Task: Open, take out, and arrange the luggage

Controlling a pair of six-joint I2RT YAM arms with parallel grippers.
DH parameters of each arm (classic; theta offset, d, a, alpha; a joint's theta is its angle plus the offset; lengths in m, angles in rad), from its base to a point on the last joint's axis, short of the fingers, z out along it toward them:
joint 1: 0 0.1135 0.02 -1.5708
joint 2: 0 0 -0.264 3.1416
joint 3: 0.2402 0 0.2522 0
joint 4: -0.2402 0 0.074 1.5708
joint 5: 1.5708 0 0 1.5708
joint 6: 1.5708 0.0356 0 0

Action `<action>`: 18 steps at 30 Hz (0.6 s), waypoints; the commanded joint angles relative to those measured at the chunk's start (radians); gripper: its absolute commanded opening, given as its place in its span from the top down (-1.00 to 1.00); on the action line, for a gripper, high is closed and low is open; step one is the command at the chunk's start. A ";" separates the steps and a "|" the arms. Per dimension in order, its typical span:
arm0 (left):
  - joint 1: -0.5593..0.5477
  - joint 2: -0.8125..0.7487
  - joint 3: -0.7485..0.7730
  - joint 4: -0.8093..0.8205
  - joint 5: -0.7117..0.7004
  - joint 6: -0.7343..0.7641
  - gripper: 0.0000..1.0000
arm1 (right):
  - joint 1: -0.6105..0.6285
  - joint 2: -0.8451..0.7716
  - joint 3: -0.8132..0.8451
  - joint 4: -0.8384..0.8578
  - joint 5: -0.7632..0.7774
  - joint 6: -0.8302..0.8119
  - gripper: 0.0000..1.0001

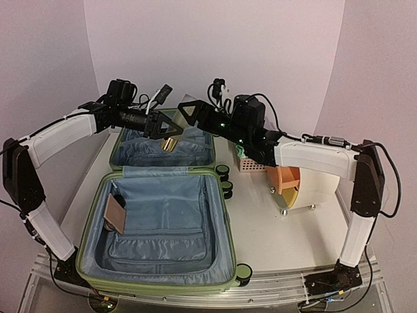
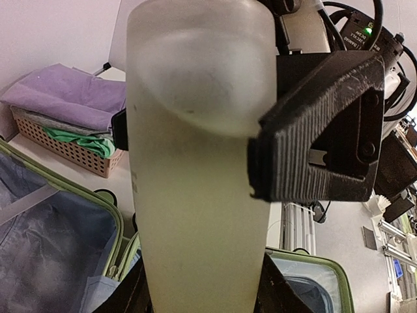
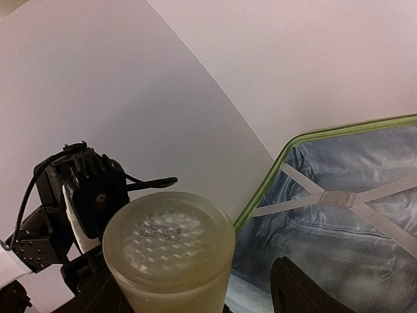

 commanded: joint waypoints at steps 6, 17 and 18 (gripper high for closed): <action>-0.004 -0.057 0.036 0.136 0.049 0.005 1.00 | 0.004 0.106 0.155 0.031 -0.204 0.029 -0.04; -0.004 -0.102 -0.023 0.066 -0.024 0.091 -0.81 | -0.005 -0.085 0.127 -0.139 -0.017 -0.343 1.00; -0.004 -0.106 -0.023 0.058 -0.047 0.102 -0.97 | -0.009 -0.104 0.153 -0.221 0.033 -0.389 1.00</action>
